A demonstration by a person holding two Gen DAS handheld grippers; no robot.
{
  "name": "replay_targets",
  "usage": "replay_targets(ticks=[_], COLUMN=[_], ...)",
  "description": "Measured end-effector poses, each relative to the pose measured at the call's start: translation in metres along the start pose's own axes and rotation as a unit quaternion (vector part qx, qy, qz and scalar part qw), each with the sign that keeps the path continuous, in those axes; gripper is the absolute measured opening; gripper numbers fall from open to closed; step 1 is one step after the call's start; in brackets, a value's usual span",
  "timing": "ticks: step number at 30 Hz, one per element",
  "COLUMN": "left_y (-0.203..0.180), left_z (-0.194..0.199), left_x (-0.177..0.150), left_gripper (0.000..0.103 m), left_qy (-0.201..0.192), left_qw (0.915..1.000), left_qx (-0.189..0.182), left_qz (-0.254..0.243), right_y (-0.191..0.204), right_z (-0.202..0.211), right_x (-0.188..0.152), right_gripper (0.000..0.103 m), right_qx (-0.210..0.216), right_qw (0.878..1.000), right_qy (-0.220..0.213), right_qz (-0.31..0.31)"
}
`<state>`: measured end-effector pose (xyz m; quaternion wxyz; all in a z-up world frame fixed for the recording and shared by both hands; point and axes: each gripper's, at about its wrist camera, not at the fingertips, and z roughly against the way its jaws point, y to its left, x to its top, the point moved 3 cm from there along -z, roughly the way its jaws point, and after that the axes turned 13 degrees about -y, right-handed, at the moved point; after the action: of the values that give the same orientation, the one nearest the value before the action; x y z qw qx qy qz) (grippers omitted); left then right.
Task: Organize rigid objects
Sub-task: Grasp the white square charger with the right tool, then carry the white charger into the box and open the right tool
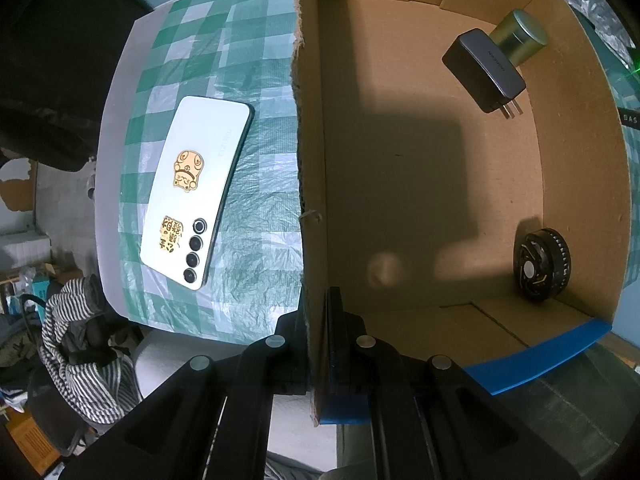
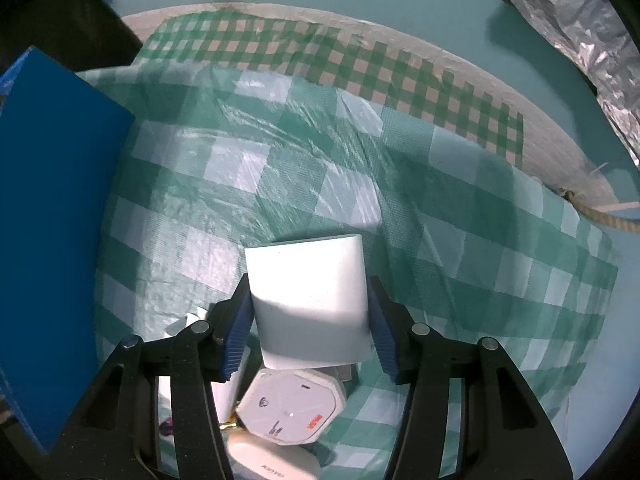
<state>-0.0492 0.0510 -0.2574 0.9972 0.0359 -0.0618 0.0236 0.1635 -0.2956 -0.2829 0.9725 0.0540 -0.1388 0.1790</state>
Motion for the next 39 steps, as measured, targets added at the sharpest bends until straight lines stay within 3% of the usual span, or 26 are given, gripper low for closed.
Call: replay_targets(ticks=[19,30,39], left_y=[-0.002,-0.003,-0.002], left_z=[0.002,0.003,0.002], left_x=[-0.001,0.0,0.0], left_gripper=[0.005,0.005,0.005], left_qy=[-0.005,-0.007,-0.007], left_qw=[0.9998,0.9996,0.9996], left_qx=[-0.007,-0.01,-0.012], left_qz=[-0.018,-0.025,-0.026], right_y=[0.033,0.088,0.143], right_z=[0.068,0.114,0.122], right_x=[0.012,0.022,0.025], right_gripper=[0.054,0.054,0.054], right_qx=[0.031,0.064,0.095], right_qw=[0.999,0.997,0.992], right_qy=[-0.023,-0.048,-0.05], right_qz=[-0.02,0.023,0.066])
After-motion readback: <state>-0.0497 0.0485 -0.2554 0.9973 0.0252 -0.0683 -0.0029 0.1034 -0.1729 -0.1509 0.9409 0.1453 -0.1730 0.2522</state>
